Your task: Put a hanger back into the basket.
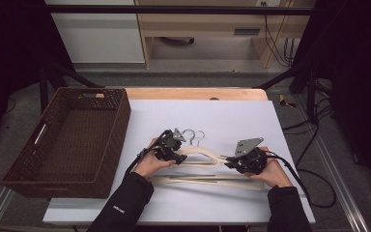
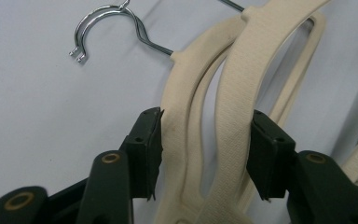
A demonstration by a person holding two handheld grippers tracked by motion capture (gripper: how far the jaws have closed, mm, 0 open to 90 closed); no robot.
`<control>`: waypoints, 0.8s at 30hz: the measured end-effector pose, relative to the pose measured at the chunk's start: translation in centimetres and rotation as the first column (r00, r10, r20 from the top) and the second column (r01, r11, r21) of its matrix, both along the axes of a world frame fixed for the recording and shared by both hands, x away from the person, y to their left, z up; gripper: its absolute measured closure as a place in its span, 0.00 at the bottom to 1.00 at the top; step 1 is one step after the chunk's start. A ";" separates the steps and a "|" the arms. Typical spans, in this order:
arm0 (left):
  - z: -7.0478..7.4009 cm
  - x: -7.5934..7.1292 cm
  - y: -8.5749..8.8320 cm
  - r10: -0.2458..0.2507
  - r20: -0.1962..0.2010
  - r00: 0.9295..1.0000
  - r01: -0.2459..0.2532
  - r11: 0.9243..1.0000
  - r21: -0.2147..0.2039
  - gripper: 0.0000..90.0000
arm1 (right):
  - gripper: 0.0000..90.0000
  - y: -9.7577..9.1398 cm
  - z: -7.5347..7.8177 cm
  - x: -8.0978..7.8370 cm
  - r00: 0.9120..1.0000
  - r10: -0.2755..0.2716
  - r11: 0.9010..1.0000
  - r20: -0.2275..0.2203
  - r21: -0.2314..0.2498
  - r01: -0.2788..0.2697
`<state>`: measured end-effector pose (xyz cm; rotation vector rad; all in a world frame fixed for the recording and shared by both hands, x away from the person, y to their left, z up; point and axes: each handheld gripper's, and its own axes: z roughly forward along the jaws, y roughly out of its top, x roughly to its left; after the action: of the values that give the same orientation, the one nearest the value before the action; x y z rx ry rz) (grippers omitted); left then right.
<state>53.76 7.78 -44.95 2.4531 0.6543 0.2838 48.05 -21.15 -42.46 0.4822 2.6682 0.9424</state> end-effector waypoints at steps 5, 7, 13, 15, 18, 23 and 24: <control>0.7 -1.0 -0.4 -0.040 0.064 0.997 0.039 0.999 0.013 0.83 | 0.87 -0.1 0.1 0.0 1.000 -0.014 1.000 -0.006 0.006 0.014; 1.1 -1.3 -0.3 -0.052 0.086 0.995 0.050 0.999 0.020 0.83 | 0.87 -0.2 0.2 0.0 1.000 -0.018 1.000 -0.022 0.012 0.019; 2.2 -3.4 -0.1 -0.083 0.178 0.980 0.081 0.997 0.019 0.83 | 0.76 -0.2 0.4 0.2 0.996 -0.032 0.998 -0.080 0.050 0.036; 2.5 -4.1 -0.1 -0.102 0.195 0.976 0.103 0.995 0.003 0.84 | 0.72 -0.1 0.7 0.2 0.992 -0.044 0.995 -0.115 0.089 0.054; 3.0 -5.2 -0.1 -0.113 0.235 0.965 0.114 0.993 0.011 0.84 | 0.63 0.4 1.1 0.2 0.989 -0.062 0.987 -0.133 0.137 0.080; 3.2 -6.4 0.0 -0.106 0.265 0.958 0.108 0.994 0.006 0.84 | 0.60 2.0 1.4 0.4 0.982 -0.024 0.971 -0.187 0.229 0.067; 3.2 -6.9 0.1 -0.098 0.272 0.957 0.105 0.994 -0.013 0.84 | 0.60 2.2 1.4 0.4 0.979 -0.019 0.969 -0.204 0.239 0.069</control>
<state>46.90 7.89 -41.70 2.3535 0.4096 0.5539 48.45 -18.96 -41.10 0.7234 2.7139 1.2810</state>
